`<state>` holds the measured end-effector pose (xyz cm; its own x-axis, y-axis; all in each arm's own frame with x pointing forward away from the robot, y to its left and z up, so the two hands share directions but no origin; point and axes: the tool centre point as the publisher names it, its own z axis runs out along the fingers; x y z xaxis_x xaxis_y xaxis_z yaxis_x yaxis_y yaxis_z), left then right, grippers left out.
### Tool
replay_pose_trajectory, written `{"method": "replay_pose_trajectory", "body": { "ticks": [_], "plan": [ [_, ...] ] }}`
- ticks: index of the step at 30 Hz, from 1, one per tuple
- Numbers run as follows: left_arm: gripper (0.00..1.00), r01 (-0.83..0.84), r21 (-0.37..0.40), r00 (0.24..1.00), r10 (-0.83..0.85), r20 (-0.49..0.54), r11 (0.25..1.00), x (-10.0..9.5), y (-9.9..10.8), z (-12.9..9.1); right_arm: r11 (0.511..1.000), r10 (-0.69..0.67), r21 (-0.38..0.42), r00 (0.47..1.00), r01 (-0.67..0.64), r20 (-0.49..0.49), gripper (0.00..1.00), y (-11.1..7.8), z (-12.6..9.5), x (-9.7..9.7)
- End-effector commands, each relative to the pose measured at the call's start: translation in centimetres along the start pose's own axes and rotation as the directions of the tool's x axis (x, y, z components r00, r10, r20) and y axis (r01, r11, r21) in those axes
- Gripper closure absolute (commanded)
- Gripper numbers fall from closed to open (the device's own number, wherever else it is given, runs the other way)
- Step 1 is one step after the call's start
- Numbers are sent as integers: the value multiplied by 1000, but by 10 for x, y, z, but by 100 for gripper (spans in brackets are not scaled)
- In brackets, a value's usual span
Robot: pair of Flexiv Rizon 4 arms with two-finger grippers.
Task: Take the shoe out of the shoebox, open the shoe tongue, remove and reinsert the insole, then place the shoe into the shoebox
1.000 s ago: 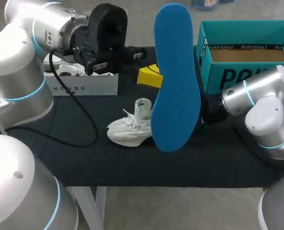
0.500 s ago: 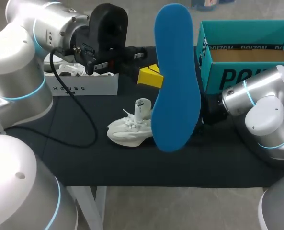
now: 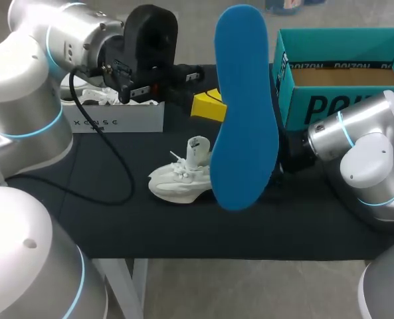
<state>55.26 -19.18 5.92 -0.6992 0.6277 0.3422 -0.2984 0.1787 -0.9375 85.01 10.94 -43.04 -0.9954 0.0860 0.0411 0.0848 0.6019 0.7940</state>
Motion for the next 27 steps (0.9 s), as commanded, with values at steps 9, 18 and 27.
{"method": "replay_pose_trajectory", "body": {
  "ticks": [9,18,27],
  "plan": [
    [100,-1,-1,1000,1,-3,1000,-2,-1,0,986,1,163,995,-18,105,0,-3,-12,-7],
    [100,-1,-1,1000,1,-3,1000,-2,-1,0,945,-9,326,993,-29,114,0,2,-36,-11],
    [100,-1,-1,1000,1,-3,1000,-2,-1,0,854,-29,521,997,-13,72,0,8,-55,-17]
  ]
}}
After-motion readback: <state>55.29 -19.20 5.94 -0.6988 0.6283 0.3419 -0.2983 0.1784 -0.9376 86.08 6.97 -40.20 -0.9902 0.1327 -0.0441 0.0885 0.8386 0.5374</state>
